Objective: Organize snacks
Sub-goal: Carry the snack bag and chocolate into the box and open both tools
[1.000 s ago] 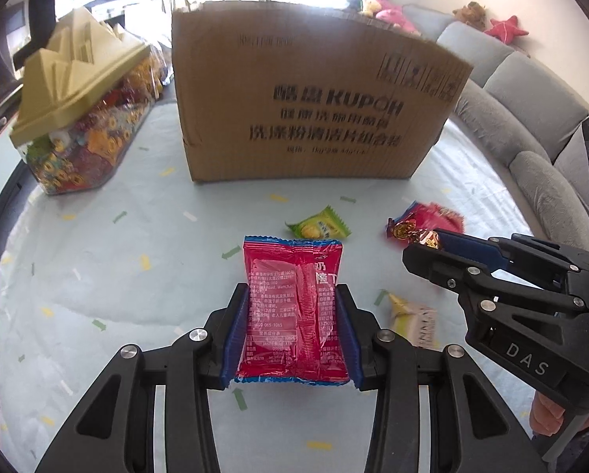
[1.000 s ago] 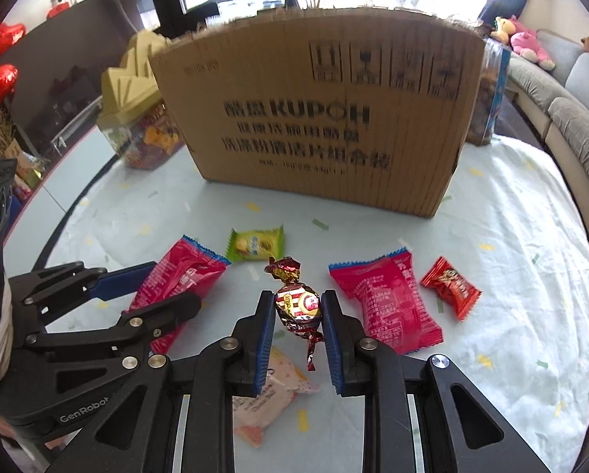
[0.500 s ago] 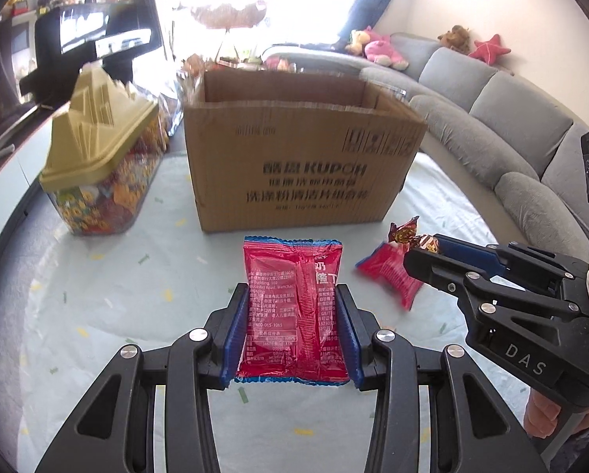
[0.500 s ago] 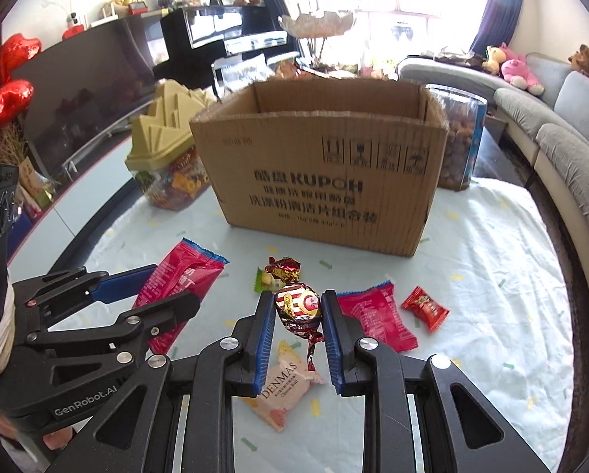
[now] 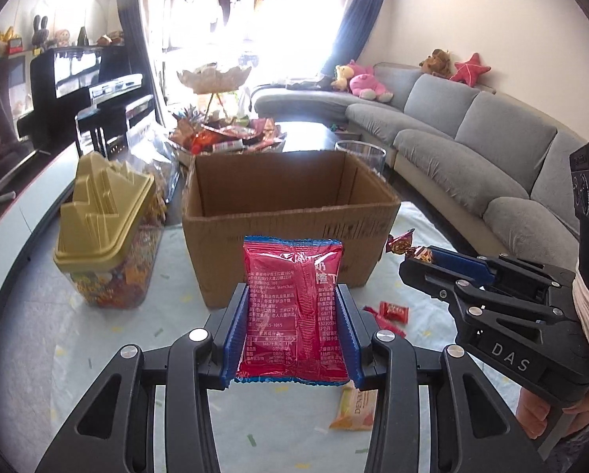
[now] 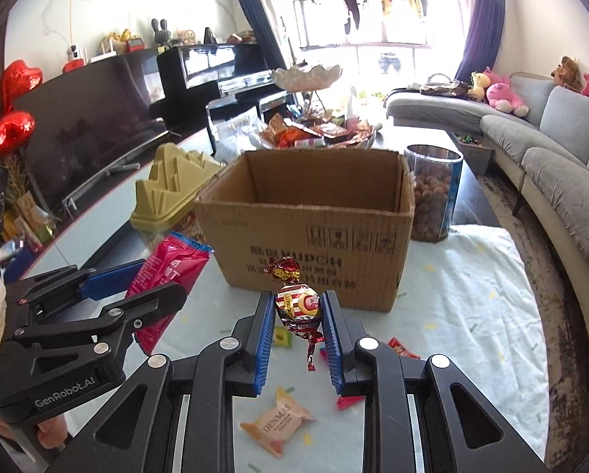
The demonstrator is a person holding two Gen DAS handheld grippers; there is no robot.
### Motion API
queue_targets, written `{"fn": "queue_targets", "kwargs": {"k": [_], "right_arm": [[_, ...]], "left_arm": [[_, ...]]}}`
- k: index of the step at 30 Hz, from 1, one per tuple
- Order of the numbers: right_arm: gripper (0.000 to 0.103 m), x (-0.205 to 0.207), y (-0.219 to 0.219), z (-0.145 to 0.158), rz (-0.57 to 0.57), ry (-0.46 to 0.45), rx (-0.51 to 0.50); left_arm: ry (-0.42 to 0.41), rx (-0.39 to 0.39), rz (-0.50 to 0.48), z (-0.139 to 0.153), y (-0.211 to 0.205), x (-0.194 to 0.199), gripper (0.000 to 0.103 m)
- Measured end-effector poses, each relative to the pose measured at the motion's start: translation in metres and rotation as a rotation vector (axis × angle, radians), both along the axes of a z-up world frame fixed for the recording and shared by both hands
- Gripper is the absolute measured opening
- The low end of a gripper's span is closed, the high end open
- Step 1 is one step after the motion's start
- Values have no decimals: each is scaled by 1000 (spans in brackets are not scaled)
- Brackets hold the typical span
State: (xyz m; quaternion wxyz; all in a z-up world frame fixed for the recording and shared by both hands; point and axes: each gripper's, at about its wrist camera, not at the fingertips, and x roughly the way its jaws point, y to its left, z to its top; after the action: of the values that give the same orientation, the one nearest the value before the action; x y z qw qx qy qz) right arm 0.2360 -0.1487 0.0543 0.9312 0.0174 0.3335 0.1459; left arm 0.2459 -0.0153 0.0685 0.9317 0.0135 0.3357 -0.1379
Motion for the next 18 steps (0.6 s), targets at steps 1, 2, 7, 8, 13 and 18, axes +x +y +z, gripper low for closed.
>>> {"fn": "queue_targets", "kwargs": {"k": [1, 2, 7, 8, 13, 18], "right_arm": [[25, 2, -1, 3, -3, -6, 1], [25, 3, -2, 6, -6, -12, 2], [25, 10, -6, 26, -21, -54, -2], [25, 12, -6, 29, -23, -59, -4], [25, 21, -8, 41, -30, -78, -8], [25, 31, -7, 49, -30, -91, -12]], "left_arm": [[-10, 2, 1, 4, 0, 2, 42], [-20, 5, 2, 8, -1, 3, 42], [-57, 14, 6, 23, -1, 13, 42], [-66, 17, 7, 26, -1, 15, 42], [-87, 23, 11, 37, -1, 27, 42], [-99, 29, 15, 44, -2, 37, 42]]}}
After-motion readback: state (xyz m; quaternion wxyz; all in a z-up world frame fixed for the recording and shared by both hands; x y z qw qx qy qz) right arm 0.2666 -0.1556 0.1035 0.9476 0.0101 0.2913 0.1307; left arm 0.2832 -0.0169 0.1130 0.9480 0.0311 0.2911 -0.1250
